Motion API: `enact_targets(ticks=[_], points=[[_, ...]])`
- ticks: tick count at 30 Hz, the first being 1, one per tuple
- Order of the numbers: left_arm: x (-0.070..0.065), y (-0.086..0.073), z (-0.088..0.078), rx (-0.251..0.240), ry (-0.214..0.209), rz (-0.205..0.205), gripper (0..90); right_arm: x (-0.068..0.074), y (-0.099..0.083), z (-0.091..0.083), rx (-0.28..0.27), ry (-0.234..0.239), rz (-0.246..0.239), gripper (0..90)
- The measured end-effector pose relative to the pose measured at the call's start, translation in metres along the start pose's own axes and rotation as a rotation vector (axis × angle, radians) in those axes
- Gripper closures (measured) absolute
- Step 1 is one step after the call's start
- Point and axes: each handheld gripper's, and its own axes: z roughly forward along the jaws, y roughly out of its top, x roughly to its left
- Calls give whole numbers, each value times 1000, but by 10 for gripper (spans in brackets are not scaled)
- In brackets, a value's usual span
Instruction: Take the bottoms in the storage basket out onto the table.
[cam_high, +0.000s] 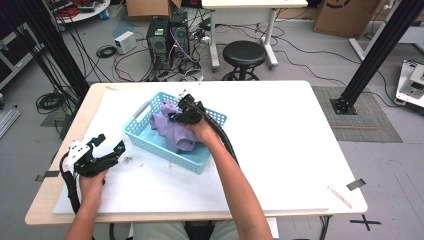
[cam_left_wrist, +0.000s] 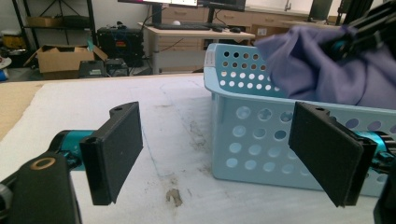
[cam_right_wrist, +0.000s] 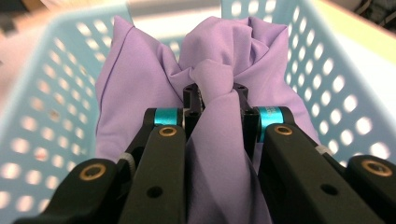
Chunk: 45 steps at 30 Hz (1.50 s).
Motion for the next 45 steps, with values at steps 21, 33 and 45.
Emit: enact_targets(ticks=[21, 33, 45], points=[[0, 0, 0, -1, 0, -1, 175, -10, 17, -81, -245, 118, -59, 800], [0, 0, 0, 2, 0, 1, 175, -28, 10, -150, -358, 43, -57, 799], [-1, 0, 1, 2, 4, 3, 175, -59, -30, -225, -437, -104, 13, 800]])
